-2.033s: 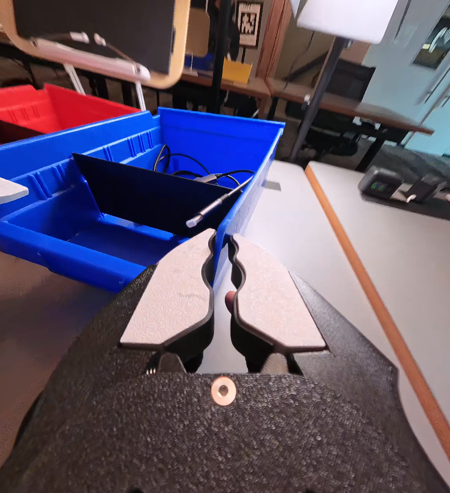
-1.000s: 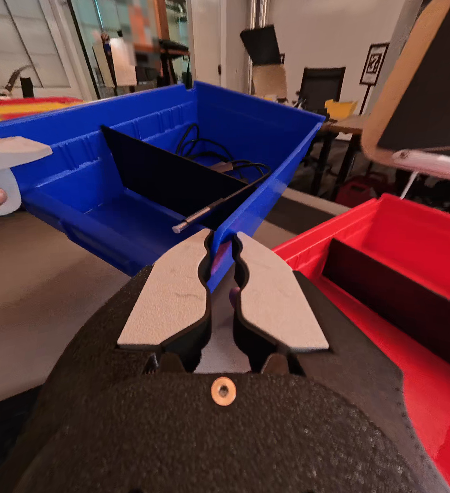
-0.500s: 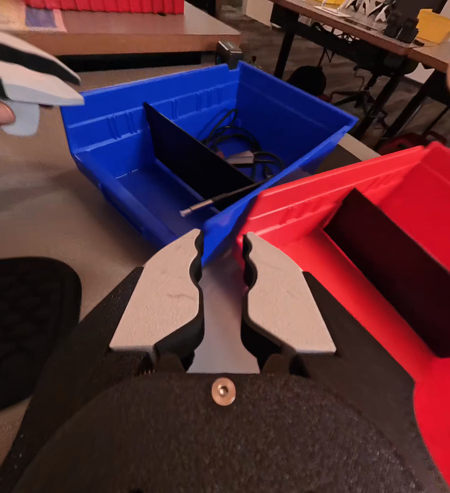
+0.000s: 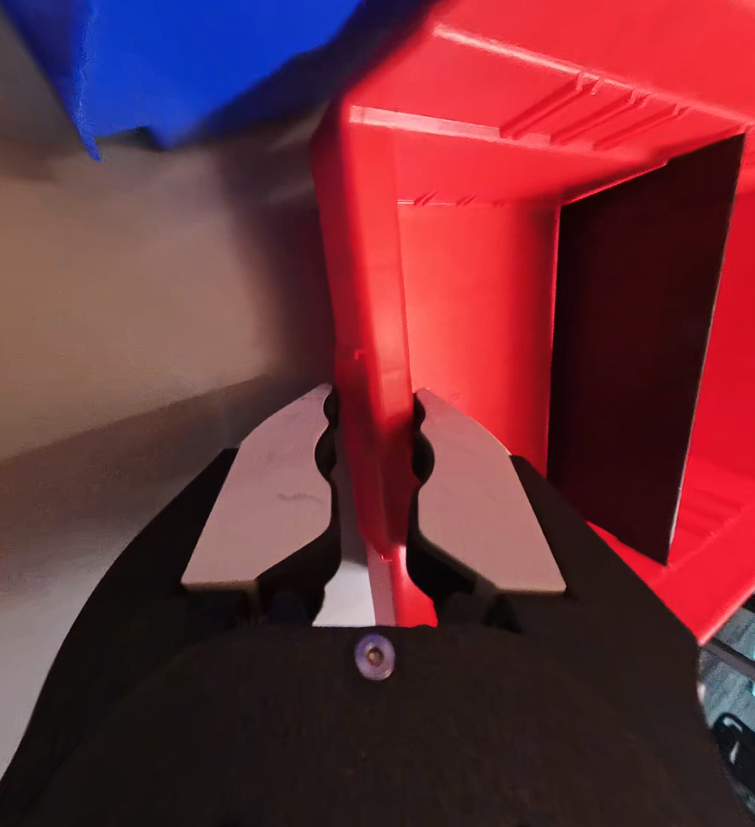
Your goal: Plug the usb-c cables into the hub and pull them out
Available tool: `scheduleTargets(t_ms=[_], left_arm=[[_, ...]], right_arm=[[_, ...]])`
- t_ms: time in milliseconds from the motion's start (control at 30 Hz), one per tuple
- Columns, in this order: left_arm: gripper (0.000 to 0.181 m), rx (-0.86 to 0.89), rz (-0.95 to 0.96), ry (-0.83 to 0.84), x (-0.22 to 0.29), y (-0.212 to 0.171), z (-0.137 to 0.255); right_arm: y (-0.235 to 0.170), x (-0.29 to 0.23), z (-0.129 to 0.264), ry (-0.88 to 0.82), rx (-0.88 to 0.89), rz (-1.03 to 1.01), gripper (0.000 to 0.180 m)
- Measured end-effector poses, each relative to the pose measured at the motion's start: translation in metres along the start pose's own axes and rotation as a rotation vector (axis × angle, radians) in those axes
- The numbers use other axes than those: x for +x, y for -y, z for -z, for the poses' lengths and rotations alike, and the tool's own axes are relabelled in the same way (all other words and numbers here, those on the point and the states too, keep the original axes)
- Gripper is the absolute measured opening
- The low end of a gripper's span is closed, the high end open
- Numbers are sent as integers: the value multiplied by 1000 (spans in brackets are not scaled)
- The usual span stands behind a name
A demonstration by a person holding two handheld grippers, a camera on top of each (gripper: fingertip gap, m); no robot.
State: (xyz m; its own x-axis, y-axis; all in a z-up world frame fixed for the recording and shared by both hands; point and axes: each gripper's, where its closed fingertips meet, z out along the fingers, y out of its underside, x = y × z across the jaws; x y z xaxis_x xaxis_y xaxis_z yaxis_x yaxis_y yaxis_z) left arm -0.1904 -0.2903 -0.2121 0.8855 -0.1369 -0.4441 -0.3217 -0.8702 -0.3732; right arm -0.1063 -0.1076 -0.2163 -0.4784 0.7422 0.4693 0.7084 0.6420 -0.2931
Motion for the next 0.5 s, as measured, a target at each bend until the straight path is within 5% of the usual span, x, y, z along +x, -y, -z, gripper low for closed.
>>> scheduleTargets(t_ms=[33,500], left_arm=[[45,-17,-33,13,0,1,-3],[30,54,-122,17,9,34,-19]], right_arm=[[-2,0,2,0,16,0,30],[-102,-17,51,-68,-7,-90,35]])
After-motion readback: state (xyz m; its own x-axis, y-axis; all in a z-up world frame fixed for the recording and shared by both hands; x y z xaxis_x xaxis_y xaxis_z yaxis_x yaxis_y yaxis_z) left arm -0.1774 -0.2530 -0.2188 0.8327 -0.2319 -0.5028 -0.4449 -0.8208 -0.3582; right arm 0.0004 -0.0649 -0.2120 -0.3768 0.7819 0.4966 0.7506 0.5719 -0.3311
